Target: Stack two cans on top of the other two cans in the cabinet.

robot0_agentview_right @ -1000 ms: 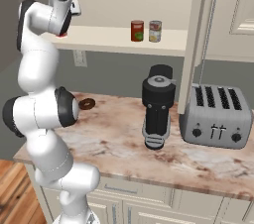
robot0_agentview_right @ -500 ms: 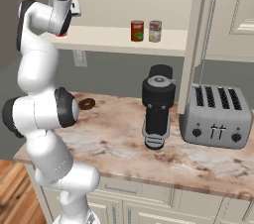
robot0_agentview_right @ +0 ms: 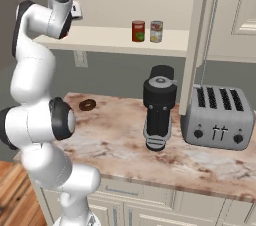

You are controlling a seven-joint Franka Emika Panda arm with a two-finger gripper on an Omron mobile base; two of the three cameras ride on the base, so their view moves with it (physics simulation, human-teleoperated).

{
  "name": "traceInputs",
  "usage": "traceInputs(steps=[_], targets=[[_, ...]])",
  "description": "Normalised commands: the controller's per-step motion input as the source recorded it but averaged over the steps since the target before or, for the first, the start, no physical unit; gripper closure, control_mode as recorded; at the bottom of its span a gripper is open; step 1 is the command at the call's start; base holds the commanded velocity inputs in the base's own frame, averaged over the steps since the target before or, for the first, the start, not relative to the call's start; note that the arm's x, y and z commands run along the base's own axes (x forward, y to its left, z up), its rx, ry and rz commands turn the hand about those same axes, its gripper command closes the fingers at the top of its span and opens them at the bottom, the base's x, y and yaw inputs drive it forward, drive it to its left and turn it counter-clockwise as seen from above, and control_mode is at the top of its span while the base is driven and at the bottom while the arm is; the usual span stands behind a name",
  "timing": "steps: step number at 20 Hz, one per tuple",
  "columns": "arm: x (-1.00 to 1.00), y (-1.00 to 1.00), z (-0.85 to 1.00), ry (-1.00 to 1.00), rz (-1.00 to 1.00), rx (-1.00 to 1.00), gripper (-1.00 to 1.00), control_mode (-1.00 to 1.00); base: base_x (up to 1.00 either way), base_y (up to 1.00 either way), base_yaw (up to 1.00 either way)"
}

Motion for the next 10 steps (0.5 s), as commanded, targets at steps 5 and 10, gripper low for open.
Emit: traceInputs(steps=[5,10], targets=[[-0.55,-0.33,-0.11,-0.03,-0.08,0.0,-1.0,-1.0,0.0,0.0,0.0],[-0.45,-0.26,0.0,0.0,-0.16,0.0,-1.0,-1.0,0.0,0.0,0.0]])
